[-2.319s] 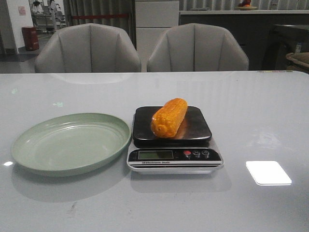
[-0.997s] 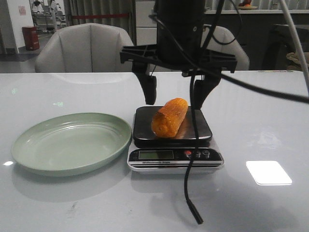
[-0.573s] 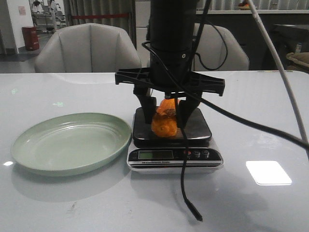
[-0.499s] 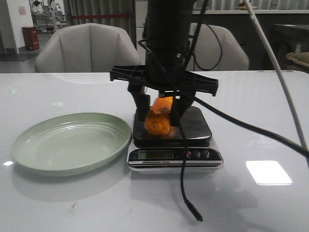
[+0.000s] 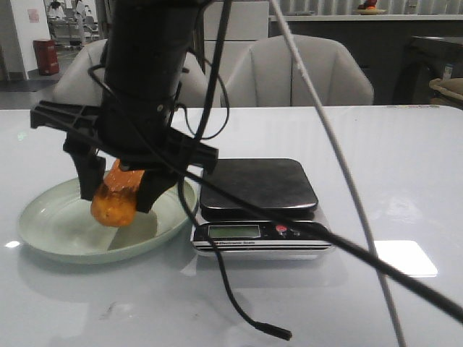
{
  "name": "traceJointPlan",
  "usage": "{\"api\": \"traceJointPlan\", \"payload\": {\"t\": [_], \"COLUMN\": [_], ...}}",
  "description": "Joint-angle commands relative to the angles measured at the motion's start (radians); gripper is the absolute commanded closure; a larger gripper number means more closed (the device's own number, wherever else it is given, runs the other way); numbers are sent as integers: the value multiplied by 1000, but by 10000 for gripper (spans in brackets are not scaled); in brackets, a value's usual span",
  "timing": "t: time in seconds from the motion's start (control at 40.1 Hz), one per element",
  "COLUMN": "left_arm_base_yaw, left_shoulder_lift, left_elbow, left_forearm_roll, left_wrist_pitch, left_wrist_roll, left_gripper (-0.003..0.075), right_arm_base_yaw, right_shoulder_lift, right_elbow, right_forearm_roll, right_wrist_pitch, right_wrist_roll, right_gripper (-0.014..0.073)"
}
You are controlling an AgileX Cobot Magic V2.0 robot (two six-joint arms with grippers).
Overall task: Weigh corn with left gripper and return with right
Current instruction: 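Carry the corn with the right gripper back onto the plate and release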
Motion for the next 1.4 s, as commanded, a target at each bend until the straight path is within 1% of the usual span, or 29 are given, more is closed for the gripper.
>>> {"api": "traceJointPlan", "payload": {"t": [0.0, 0.025, 0.1, 0.175, 0.399, 0.449, 0.548, 0.698, 0.748, 0.873, 0.972, 1.097, 1.271, 1.371], "left_arm_base_yaw": [0, 0, 0, 0, 0, 0, 0, 0, 0, 0, 0, 0, 0, 0], "left_shoulder_lift": [14, 14, 14, 14, 14, 14, 14, 14, 14, 14, 14, 14, 14, 14], "left_elbow": [-23, -23, -23, -23, -23, -23, -23, -23, -23, -23, -23, -23, -23, -23], "left_forearm_roll": [-7, -7, -7, -7, -7, -7, -7, -7, -7, -7, -7, -7, -7, -7], "left_wrist_pitch": [-83, -83, -83, -83, -83, -83, -83, -83, -83, -83, -83, -83, -83, -83], "left_wrist_roll": [-3, -3, -3, -3, -3, -3, -3, -3, -3, -3, -3, -3, -3, -3], "left_gripper": [608, 608, 608, 608, 608, 608, 608, 608, 608, 608, 608, 608, 608, 608], "right_arm_base_yaw": [5, 9, 11, 11, 0, -5, -22, -60, -79, -135, -192, -277, -401, -458], "right_shoulder_lift": [-33, -26, -17, -14, -58, -79, -130, -202, -231, -303, -382, -510, -717, -826], "right_elbow": [-34, -34, -34, -34, -34, -34, -34, -34, -32, -9, 51, 185, 390, 485], "right_forearm_roll": [10, 10, 10, 10, -6, -11, -4, 68, 99, 142, 142, 164, 285, 343], "right_wrist_pitch": [-73, -78, -94, -104, -66, -44, 16, 151, 191, 252, 256, 230, 193, 170], "right_wrist_roll": [-10, -10, -10, -10, -15, -53, -200, -428, -526, -680, -742, -823, -991, -1062], "right_gripper": [273, 214, 77, -17, -3, -3, -3, -3, -3, -3, -3, -3, -3, -3]}}
